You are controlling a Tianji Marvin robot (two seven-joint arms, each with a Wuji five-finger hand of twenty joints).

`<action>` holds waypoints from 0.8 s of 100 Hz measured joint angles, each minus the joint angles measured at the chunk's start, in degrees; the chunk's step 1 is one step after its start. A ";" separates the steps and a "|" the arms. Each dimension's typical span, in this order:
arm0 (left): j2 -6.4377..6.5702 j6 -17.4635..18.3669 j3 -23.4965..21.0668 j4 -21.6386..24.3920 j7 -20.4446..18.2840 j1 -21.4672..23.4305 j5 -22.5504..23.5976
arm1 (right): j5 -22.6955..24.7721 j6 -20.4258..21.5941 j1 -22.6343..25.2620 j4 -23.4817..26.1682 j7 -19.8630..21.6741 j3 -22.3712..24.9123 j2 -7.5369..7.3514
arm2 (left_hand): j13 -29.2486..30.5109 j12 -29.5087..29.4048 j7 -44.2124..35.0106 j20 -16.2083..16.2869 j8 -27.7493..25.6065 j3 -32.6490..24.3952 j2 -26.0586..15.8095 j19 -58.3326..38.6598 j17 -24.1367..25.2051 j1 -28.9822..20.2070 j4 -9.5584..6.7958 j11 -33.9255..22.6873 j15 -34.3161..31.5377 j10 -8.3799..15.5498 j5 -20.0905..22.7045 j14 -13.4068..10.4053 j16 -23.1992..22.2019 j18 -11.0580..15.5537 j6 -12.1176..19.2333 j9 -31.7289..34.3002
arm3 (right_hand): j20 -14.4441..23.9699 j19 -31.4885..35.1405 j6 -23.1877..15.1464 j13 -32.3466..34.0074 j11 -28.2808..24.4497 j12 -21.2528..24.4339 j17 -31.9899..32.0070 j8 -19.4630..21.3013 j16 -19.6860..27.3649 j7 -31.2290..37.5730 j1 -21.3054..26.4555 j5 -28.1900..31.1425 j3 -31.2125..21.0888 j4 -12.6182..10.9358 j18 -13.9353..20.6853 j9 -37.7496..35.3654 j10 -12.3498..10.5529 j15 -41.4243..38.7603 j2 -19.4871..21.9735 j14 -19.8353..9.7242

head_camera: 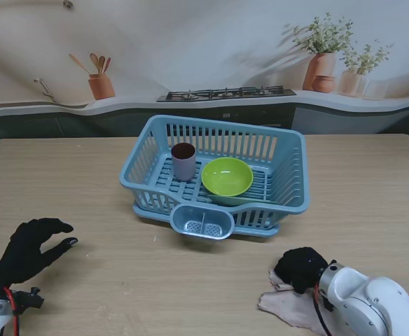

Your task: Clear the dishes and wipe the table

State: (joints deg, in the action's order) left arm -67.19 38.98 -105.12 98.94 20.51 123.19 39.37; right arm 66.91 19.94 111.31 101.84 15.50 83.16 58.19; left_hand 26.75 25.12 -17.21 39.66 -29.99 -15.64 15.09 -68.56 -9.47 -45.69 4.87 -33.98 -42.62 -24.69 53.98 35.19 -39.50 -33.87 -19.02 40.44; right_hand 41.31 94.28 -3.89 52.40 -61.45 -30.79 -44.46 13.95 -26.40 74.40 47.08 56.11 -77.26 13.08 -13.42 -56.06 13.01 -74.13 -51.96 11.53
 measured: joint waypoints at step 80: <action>-0.11 0.42 -0.05 0.53 -0.73 1.16 -0.82 | -9.87 -7.98 -9.69 -0.61 1.72 -17.41 -2.28 | 0.00 0.00 0.00 0.00 0.00 0.00 -0.01 0.00 0.00 0.00 0.00 0.00 0.00 0.00 0.00 0.00 0.00 0.00 0.00 0.00 | -0.35 0.41 0.89 0.00 -1.45 -0.21 -0.02 -1.53 0.04 -2.50 0.18 0.63 -0.32 -0.02 -0.66 -0.30 0.98 -0.47 -0.63 0.62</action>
State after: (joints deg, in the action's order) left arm -67.30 39.40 -105.17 99.47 19.78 124.36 38.55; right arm 57.04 11.96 101.63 101.23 17.22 65.75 55.92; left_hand 26.75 25.12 -17.21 39.65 -29.99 -15.64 15.08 -68.56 -9.47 -45.69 4.87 -33.97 -42.62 -24.70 53.98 35.19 -39.50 -33.86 -19.02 40.44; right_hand 40.95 94.69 -3.00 52.40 -62.91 -31.00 -44.48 12.42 -26.37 71.90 47.25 56.74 -77.58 13.06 -14.08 -56.36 13.99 -74.60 -52.59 12.15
